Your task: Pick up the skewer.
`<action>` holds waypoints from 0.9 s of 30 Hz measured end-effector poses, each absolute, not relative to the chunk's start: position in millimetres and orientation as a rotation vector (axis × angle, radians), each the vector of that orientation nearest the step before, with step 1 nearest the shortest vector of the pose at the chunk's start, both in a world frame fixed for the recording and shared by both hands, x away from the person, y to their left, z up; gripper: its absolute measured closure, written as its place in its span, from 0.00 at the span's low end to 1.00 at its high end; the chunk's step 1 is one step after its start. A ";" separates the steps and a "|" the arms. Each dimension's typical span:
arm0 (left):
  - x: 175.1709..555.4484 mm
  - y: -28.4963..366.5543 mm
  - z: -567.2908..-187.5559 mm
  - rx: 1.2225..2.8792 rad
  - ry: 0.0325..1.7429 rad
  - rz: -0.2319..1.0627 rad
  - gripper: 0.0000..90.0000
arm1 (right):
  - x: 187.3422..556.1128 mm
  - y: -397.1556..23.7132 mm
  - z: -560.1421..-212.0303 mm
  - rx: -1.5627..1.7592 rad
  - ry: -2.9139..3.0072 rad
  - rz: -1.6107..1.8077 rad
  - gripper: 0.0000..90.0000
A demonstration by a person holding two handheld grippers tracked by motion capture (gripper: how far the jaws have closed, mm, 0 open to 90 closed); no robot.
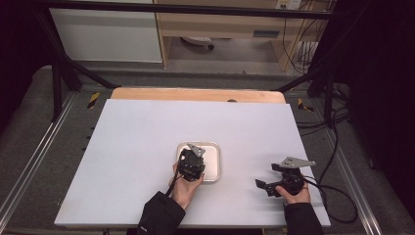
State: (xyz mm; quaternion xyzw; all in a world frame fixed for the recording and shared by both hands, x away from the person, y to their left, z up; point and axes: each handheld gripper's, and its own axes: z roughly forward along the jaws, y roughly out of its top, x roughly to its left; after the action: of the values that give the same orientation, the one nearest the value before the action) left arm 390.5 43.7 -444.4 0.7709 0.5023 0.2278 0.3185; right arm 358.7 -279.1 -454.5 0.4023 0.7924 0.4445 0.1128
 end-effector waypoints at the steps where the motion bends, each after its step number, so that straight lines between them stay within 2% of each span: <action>1: 390.3 43.5 -444.6 2.025 1.322 0.606 0.90 | 358.6 -279.1 -454.4 1.182 2.325 1.307 0.01; 8: 390.5 45.4 -448.1 1.996 1.362 0.608 0.97 | 358.6 -279.1 -454.4 1.182 2.325 1.308 0.01; 16: 390.3 47.9 -448.6 1.965 1.376 0.601 0.98 | 358.9 -279.3 -454.3 1.179 2.325 1.308 0.01; 27: 384.3 64.8 -423.8 1.939 1.237 0.537 0.99 | 358.6 -279.2 -454.1 1.173 2.322 1.310 0.01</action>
State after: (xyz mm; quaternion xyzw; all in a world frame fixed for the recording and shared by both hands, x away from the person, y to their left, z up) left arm 384.3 64.8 -423.8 0.7594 0.4844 0.2103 0.3800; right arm 358.6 -279.2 -454.1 0.4002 0.7920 0.4466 0.1141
